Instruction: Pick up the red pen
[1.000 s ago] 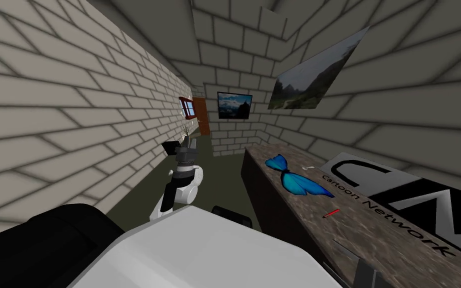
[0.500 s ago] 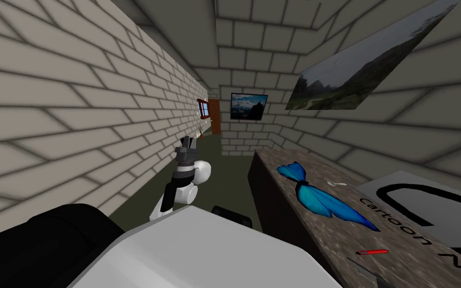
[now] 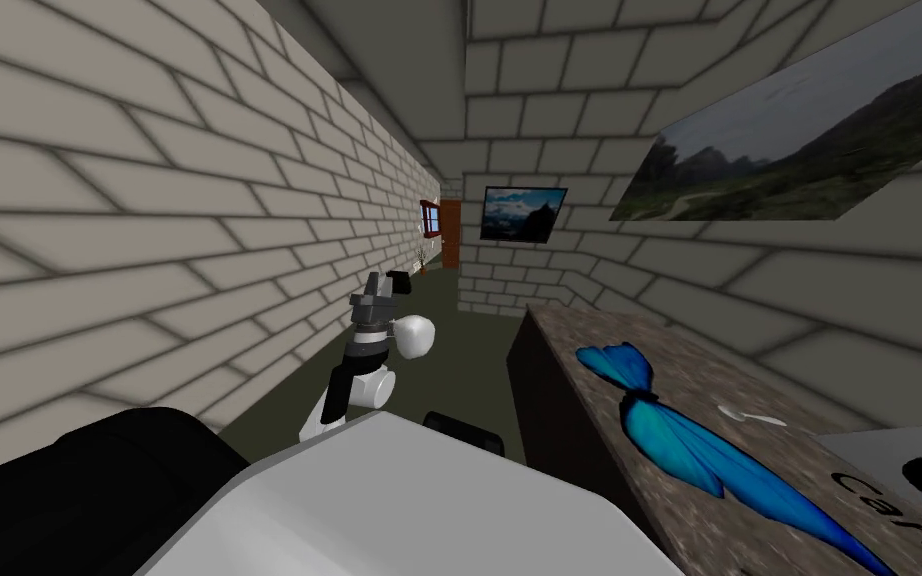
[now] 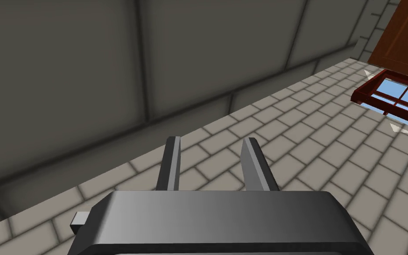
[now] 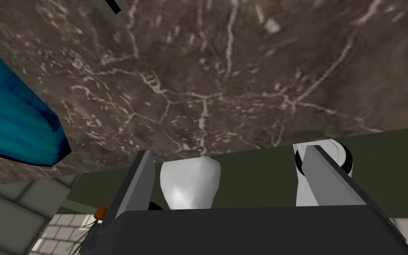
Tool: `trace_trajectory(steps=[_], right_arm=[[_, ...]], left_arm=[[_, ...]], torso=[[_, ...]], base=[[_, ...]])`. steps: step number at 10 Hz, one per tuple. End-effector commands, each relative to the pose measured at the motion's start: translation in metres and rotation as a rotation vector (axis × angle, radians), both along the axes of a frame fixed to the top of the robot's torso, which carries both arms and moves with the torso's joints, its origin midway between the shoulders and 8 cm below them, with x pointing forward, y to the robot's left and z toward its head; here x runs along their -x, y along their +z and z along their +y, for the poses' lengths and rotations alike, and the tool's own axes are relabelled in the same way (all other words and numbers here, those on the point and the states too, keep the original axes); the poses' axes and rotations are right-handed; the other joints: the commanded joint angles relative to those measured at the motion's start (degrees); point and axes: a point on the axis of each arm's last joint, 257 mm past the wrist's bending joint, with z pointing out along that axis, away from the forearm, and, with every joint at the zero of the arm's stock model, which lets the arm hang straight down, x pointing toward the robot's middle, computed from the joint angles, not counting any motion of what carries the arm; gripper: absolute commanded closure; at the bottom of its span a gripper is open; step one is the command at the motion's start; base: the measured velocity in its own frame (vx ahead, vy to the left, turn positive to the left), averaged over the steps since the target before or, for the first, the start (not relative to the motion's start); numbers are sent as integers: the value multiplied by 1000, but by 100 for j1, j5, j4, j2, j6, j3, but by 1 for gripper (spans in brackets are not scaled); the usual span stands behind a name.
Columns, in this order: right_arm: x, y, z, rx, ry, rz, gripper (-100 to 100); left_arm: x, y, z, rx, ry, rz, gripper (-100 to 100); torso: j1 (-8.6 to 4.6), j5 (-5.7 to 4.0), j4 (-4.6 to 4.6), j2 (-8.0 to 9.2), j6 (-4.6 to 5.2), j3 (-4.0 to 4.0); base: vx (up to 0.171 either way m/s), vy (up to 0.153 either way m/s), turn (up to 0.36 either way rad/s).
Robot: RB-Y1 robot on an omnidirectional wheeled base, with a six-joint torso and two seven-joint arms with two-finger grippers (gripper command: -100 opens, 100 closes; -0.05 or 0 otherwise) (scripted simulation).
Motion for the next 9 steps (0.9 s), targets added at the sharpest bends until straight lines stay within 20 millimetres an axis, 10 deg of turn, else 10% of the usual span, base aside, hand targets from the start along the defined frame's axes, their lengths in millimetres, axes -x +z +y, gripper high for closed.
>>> trace_trajectory(steps=[1,9], right_arm=[[14,-2,-18,59,68,58,-100],[58,-5,-59,182,222,213,-100]], left_arm=[[0,0,0,0,0,0,0],[0,0,0,0,0,0,0]], torso=[[0,0,0,0,0,0],[-8,-3,0,-3,8,-1]], base=[[-14,-66,359],[-9,-56,181]])
